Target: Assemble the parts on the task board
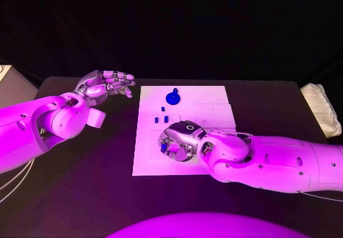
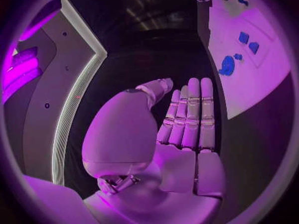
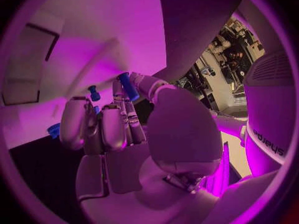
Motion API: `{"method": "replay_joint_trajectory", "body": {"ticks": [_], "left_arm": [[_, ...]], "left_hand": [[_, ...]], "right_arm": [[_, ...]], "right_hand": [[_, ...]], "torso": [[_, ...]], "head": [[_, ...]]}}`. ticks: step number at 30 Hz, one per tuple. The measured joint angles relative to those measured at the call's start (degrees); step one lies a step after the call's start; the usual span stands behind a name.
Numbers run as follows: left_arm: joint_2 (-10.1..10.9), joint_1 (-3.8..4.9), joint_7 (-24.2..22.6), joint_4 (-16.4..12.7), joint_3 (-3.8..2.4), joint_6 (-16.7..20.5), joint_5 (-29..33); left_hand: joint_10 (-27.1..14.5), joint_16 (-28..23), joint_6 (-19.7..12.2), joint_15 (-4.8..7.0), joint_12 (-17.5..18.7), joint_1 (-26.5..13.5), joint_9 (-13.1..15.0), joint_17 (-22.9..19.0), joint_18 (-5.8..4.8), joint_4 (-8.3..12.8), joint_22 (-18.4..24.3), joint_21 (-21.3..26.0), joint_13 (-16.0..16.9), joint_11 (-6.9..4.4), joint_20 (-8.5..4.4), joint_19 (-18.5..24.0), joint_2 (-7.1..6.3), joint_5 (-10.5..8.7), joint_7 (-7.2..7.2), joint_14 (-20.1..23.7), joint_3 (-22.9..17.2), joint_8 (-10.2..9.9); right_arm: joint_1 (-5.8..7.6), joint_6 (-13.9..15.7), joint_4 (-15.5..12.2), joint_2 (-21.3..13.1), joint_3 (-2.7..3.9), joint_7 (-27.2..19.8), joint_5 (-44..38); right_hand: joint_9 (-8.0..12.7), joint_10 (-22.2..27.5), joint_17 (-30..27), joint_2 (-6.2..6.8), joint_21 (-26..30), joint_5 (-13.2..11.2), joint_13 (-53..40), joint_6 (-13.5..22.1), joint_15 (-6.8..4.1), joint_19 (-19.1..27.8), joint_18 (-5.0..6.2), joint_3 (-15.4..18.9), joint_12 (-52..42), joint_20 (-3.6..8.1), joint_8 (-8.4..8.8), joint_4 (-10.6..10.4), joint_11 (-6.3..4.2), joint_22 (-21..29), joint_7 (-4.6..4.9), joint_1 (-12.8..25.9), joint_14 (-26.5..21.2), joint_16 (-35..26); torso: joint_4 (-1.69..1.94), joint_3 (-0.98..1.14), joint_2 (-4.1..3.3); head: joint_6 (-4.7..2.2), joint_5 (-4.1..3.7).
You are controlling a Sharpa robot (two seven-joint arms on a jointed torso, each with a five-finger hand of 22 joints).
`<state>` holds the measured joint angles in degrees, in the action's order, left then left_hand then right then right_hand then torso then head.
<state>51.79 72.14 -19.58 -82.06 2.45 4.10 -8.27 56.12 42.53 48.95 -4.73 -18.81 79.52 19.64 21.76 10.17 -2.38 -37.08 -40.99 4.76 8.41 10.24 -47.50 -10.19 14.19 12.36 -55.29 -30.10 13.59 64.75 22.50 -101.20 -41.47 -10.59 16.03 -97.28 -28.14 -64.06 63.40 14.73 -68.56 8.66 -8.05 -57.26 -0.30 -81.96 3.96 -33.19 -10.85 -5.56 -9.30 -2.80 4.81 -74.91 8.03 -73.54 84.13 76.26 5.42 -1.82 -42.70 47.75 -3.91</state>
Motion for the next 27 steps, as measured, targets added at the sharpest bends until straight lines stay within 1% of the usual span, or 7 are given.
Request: {"method": "replay_joint_trajectory", "body": {"ticks": [8,13,15,18,20,24,27], "left_arm": [[0.0,0.00,0.1,0.1,0.00,0.0,0.0],[0.0,0.00,0.2,0.1,0.00,-0.1,0.0],[0.0,0.00,0.2,0.1,0.00,-0.1,0.0],[0.0,0.00,0.2,0.2,0.00,-0.1,0.0],[0.0,0.00,0.2,0.2,0.00,-0.1,0.0],[-0.1,-0.01,0.3,0.2,0.00,-0.1,0.0],[0.0,-0.01,0.3,0.2,0.01,-0.2,0.0]], "left_hand": [[-0.1,0.0,0.0,0.00,0.0,-0.3,0.0,0.0,0.00,0.0,0.1,0.0,0.0,0.14,0.00,0.0,-0.26,0.00,0.00,0.0,0.0,0.0],[-0.2,0.0,0.0,0.00,0.0,-0.3,-0.1,0.0,0.00,0.0,0.1,0.0,0.0,0.21,0.00,0.0,-0.26,0.00,0.00,0.0,0.0,0.0],[-0.2,0.0,0.0,0.00,0.0,-0.3,-0.1,0.1,0.00,-0.2,0.1,0.2,0.0,0.20,0.00,0.0,-0.26,0.00,0.00,0.0,0.2,0.0],[-0.2,0.0,0.0,0.00,0.0,-0.3,-0.1,0.0,0.00,-0.2,0.1,0.2,0.0,0.20,0.00,0.0,-0.26,0.00,0.00,0.0,0.2,0.0],[-0.2,0.0,0.0,0.00,0.0,-0.3,-0.1,0.0,0.00,-0.2,0.1,0.2,0.0,0.20,0.00,0.0,-0.26,0.00,0.00,0.0,0.2,0.0],[-0.2,0.0,-0.1,0.00,0.0,-0.3,-0.1,0.0,0.00,-0.2,0.1,0.2,0.0,0.20,0.00,0.0,-0.26,0.00,0.13,0.0,0.2,0.0],[-0.2,0.0,-0.2,0.00,0.0,-0.3,0.0,0.0,0.00,-0.2,0.1,0.2,0.0,0.20,0.00,0.0,-0.26,0.00,0.22,0.0,0.2,0.0]], "right_arm": [[-0.22,3.1,-0.4,-0.8,-0.02,0.1,0.0],[-0.26,6.5,-1.2,-1.7,0.00,-0.5,0.3],[-0.27,7.5,-1.5,-2.2,0.03,-0.8,0.5],[-0.28,9.5,-2.4,-3.5,0.19,-1.7,1.1],[-0.25,10.2,-3.0,-4.3,0.29,-2.1,1.6],[0.24,11.4,-4.3,-7.4,0.62,-3.3,4.4],[1.04,11.9,-5.1,-10.8,0.84,-4.7,9.8]], "right_hand": [[0.1,3.2,-0.7,0.75,1.6,0.8,0.3,1.1,0.41,0.4,0.00,1.4,0.0,-0.41,0.97,0.0,0.36,0.0,0.05,-0.8,0.0,-0.3],[0.6,7.8,-2.8,0.39,5.9,1.2,0.3,3.7,0.95,2.0,0.00,7.0,-1.5,-1.13,2.84,-1.0,0.87,0.0,-0.22,-1.9,-0.5,-1.8],[0.8,9.7,-3.5,-0.57,7.1,1.8,0.1,4.4,1.13,2.2,0.57,11.5,-3.2,-1.32,3.58,-2.1,1.04,0.0,-0.38,-3.6,-0.7,-2.2],[1.6,13.5,-5.2,-2.12,9.6,2.7,-0.2,6.1,1.37,2.5,0.90,21.6,-7.8,-1.58,4.90,-6.6,1.29,0.0,-0.98,-8.1,-0.9,-3.1],[1.8,14.4,-5.7,-2.27,10.3,3.2,-0.2,6.7,1.53,2.7,0.90,24.5,-9.2,-1.42,4.90,-8.6,1.34,0.0,-1.33,-9.4,-1.1,-3.4],[1.9,12.9,-4.1,-3.01,8.1,3.7,-0.5,6.5,0.97,1.9,0.90,26.6,-12.8,-0.90,4.90,-12.0,0.51,0.0,-0.60,-11.6,-0.6,-2.5],[1.9,9.1,-2.0,-3.65,3.9,3.7,-0.7,4.3,0.79,0.1,0.90,25.6,-14.5,-0.81,3.99,-13.4,0.72,0.0,1.31,-12.2,-0.4,-1.1]], "torso": [[-0.01,0.06,0.02],[0.00,0.07,0.02],[0.00,0.07,0.02],[-0.01,0.07,0.05],[-0.03,0.06,0.06],[-0.02,0.03,0.10],[-0.01,-0.03,0.12]], "head": [[-0.06,-0.07],[-0.11,-0.21],[-0.16,-0.27],[-0.26,-0.42],[-0.30,-0.49],[-0.39,-0.72],[-0.53,-1.04]]}}
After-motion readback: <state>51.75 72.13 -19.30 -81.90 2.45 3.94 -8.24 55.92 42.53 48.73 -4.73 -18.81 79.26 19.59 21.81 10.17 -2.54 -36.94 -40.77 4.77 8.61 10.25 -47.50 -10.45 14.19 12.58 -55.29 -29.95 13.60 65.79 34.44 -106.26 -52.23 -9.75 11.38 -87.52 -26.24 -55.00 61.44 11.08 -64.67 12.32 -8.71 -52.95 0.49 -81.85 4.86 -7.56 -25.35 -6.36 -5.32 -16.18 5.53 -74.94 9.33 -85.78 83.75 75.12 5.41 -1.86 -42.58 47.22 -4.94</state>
